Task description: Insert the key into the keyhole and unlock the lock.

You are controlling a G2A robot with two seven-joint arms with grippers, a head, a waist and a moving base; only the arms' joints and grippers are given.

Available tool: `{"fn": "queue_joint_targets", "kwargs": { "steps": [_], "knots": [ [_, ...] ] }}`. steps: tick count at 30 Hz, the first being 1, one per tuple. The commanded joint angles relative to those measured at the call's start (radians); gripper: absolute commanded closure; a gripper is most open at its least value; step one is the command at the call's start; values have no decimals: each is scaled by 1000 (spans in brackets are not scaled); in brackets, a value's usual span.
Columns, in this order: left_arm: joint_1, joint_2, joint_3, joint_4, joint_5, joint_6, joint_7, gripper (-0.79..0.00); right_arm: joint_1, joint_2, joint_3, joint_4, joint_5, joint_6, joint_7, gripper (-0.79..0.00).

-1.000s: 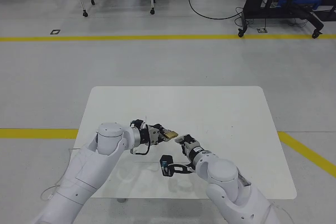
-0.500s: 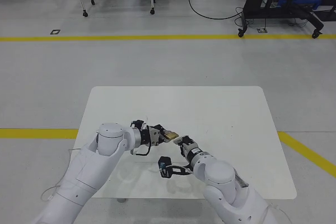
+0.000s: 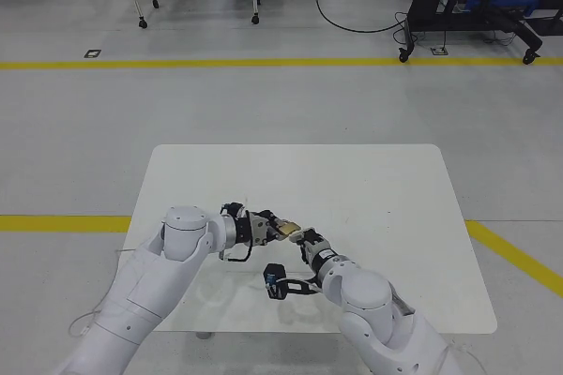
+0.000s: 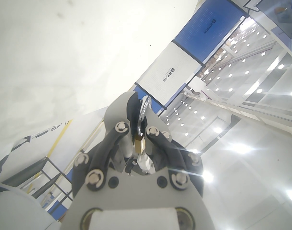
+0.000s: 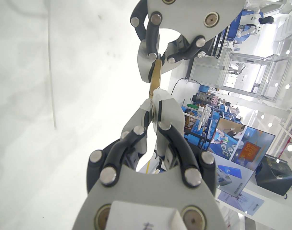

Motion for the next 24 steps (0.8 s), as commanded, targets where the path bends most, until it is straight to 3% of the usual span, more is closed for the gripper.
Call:
{"fn": "queue_joint_targets", "kwargs": {
  "steps": [1,7,10,11,12,17,20,21,22,23,24],
  "knots": [
    [-1,0,-1,5,-5,0,-11,0,1,-1,2,2,2,0,-2,0],
    [-6,1,0,14,-8,1,-28,0,5,-6,11,8,11,-1,-5,0],
    [-7,1,-1,19,-9,-1,-32,0,4,-8,17,6,17,0,-6,-656],
    [-8,1,-2,21,-11,-2,-33,0,3,-8,20,5,19,0,-6,-748],
    [-8,1,-4,23,-13,-3,-34,0,2,-8,24,2,21,1,-6,-776],
    [-6,1,-5,28,-18,-8,-36,0,-11,-7,43,-15,24,3,-17,-785],
    [-6,1,-5,31,-20,-12,-35,0,-21,-6,54,-25,21,7,-29,-727],
    [-6,1,-5,32,-19,-14,-34,0,-25,-5,58,-28,19,8,-34,-662],
    [-7,1,-6,33,-18,-18,-32,0,-28,-4,62,-31,18,10,-38,-493],
    [-7,1,-6,35,-17,-24,-30,0,-30,-4,66,-34,17,10,-42,-388],
    [-7,1,-7,37,-17,-31,-29,0,-33,-3,71,-36,16,11,-47,-376]
  ]
}}
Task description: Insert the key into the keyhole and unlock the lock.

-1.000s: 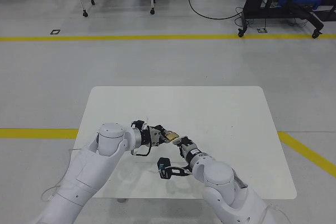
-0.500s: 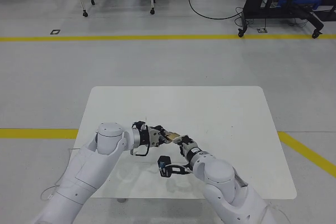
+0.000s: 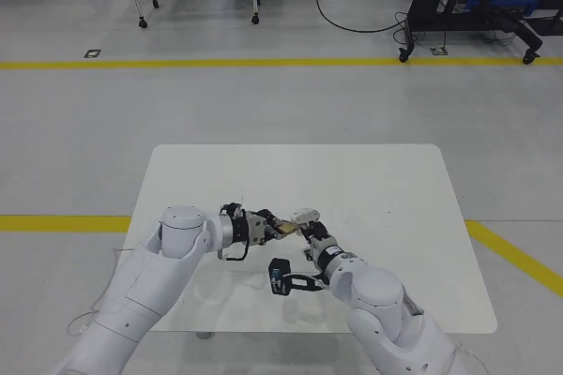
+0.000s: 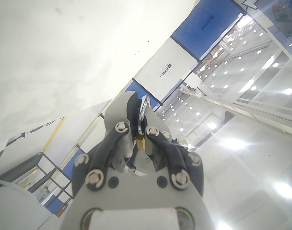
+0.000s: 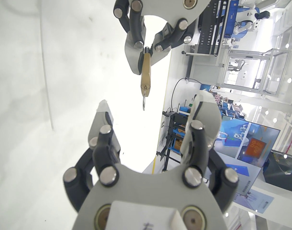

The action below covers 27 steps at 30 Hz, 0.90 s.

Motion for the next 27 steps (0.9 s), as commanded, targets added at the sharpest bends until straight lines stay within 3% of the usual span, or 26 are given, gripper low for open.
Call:
{"fn": "queue_joint_targets", "kwargs": {
  "steps": [1,15,27],
  "knots": [
    [0,0,-3,4,0,-14,3,0,-4,1,8,-4,0,0,-8,-354],
    [9,3,-15,-6,7,-49,0,0,-13,4,46,-8,10,-11,-46,0],
    [14,4,-17,-24,17,-49,4,0,-2,-1,36,4,6,-19,-42,0]
  ]
}}
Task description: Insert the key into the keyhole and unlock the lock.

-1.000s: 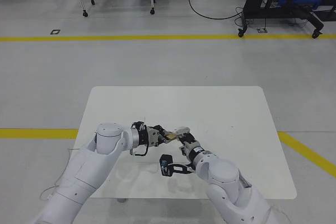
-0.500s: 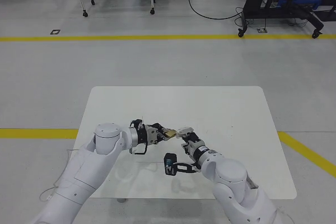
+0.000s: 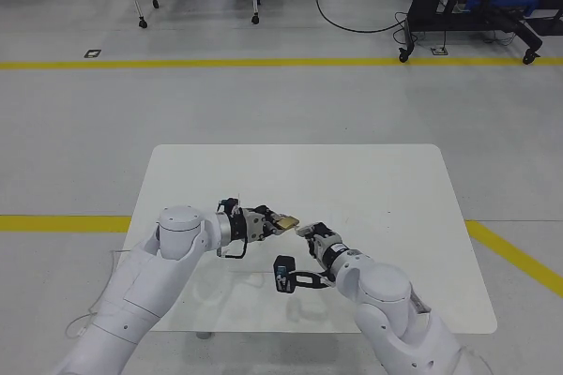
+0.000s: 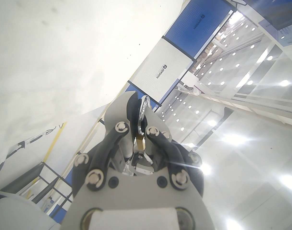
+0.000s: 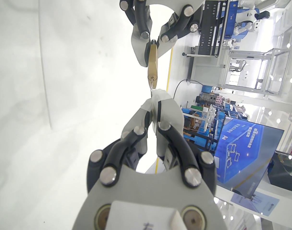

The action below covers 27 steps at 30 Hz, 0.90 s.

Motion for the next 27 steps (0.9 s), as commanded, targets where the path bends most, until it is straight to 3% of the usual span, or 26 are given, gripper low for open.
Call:
{"fn": "queue_joint_targets", "kwargs": {
  "steps": [1,10,11,12,13,18,27],
  "knots": [
    [0,0,0,-2,-1,0,-2,0,0,0,-1,1,-1,-2,-1,0],
    [0,2,-3,-6,-1,1,-15,0,10,-5,-8,13,11,-5,-8,0],
    [3,2,-8,-5,-2,-12,-4,0,9,-6,-5,11,18,-2,-11,-182],
    [7,2,-17,-3,-2,-37,15,0,7,-6,1,9,29,3,-14,-459],
    [13,3,-29,-3,-2,-73,36,0,4,-6,12,6,45,10,-18,-785],
    [63,8,-99,9,-10,-302,103,0,-10,-3,67,-15,151,-14,-97,-785],
    [63,8,-99,9,-10,-302,103,0,-10,-3,67,-15,151,-14,-97,-785]
  ]
}}
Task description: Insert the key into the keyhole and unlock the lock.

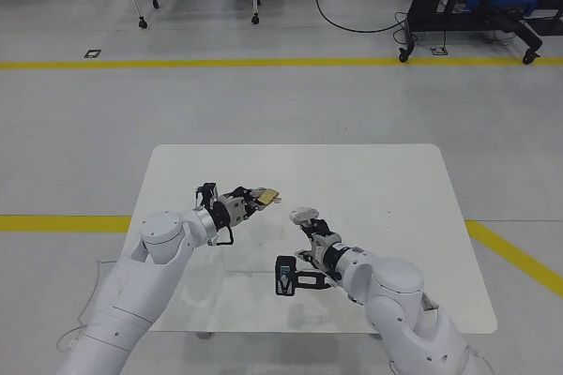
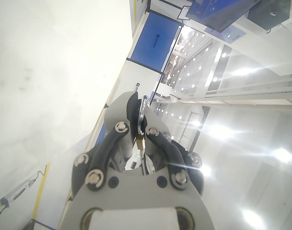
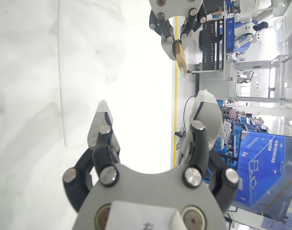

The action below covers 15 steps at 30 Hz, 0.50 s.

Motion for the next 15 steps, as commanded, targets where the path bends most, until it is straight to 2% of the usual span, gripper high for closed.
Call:
{"fn": "queue_joint_targets", "kwargs": {
  "steps": [1,4,7,10,12,14,15],
  "knots": [
    [0,0,0,0,0,0,0,0,0,0,0,0,0,0,0,-785],
    [4,1,5,-28,52,-33,39,0,0,0,0,0,0,0,0,-785],
    [70,3,0,-160,177,-214,204,0,-4,-1,4,-3,26,18,-28,-785],
    [145,3,-16,-240,233,-382,293,0,-2,1,55,6,111,51,-98,-785],
    [170,0,-14,-249,218,-428,296,0,0,3,94,14,178,56,-144,-785],
    [167,-3,-14,-238,176,-423,264,0,-3,6,122,18,224,45,-174,-785],
    [161,-4,-11,-230,177,-426,248,0,-4,7,133,18,243,38,-187,-690]
  ]
}}
